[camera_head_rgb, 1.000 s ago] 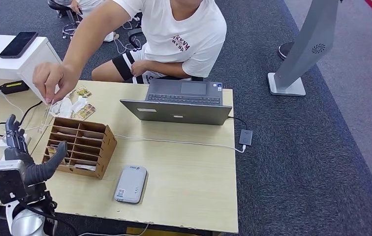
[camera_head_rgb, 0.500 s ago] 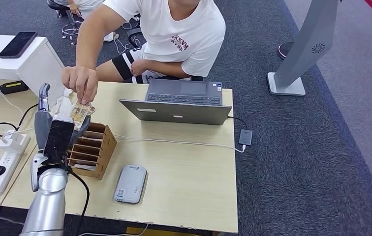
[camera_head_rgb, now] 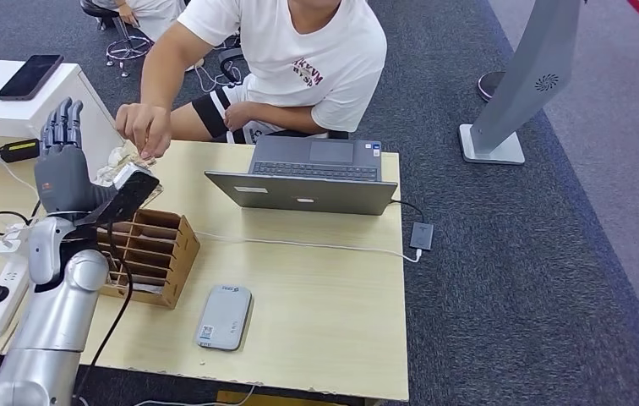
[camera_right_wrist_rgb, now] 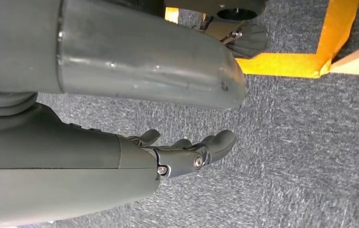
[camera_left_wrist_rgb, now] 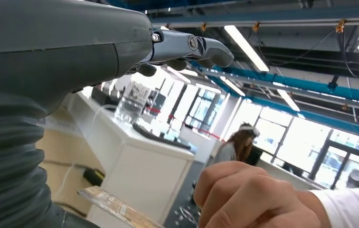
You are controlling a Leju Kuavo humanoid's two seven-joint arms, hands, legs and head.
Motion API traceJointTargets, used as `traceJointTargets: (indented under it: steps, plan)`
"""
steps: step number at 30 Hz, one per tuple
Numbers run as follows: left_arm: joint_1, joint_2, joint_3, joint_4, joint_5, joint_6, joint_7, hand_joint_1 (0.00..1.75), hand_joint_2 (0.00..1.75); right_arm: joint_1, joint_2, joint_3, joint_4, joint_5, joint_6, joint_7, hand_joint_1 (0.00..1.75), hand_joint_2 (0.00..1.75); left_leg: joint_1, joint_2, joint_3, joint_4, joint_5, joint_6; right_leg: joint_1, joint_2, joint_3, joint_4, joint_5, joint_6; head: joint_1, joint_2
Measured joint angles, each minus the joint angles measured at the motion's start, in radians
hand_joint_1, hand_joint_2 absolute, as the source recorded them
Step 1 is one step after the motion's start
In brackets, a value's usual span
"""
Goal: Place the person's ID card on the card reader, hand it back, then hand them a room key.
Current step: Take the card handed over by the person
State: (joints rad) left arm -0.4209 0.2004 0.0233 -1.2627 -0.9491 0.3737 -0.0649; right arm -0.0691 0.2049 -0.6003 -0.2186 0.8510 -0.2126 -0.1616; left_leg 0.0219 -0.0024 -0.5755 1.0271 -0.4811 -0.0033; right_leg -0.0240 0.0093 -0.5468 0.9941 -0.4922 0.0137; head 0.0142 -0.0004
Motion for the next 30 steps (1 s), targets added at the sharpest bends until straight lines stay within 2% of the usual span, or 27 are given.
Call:
traceJointTargets:
  steps: [7, 14, 18, 30]
  plan:
    - [-0.032, 0.119, -0.053, 0.004, -0.194, 0.046, 0.106, 0.02, 1.75, 0.0, 0.0, 0.035, 0.004, 0.04, 0.009, 0.017, 0.0, 0.0, 0.0, 0.0, 0.0, 0.0, 0.0, 0.0, 0.0, 0.0, 0.0, 0.0, 0.0, 0.0, 0.0, 0.0]
    - [-0.039, 0.167, -0.078, 0.014, -0.286, 0.061, 0.154, 0.03, 1.75, 0.001, 0.0, 0.054, 0.01, 0.059, 0.013, 0.023, 0.0, 0.0, 0.0, 0.0, 0.0, 0.0, 0.0, 0.0, 0.0, 0.001, 0.0, 0.0, 0.0, 0.0, 0.0, 0.0]
    - [-0.04, 0.179, -0.086, 0.018, -0.292, 0.062, 0.157, 1.75, 1.75, 0.001, 0.0, 0.058, 0.012, 0.064, 0.013, 0.024, 0.0, 0.0, 0.0, 0.0, 0.0, 0.0, 0.0, 0.0, 0.0, 0.001, 0.0, 0.0, 0.0, 0.0, 0.0, 0.0]
    - [-0.042, 0.185, -0.095, 0.026, -0.286, 0.058, 0.156, 1.75, 1.75, 0.001, 0.0, 0.062, 0.012, 0.063, 0.013, 0.024, 0.0, 0.0, 0.0, 0.0, 0.0, 0.0, 0.0, 0.0, 0.0, 0.001, -0.001, 0.0, 0.0, 0.0, 0.0, 0.0]
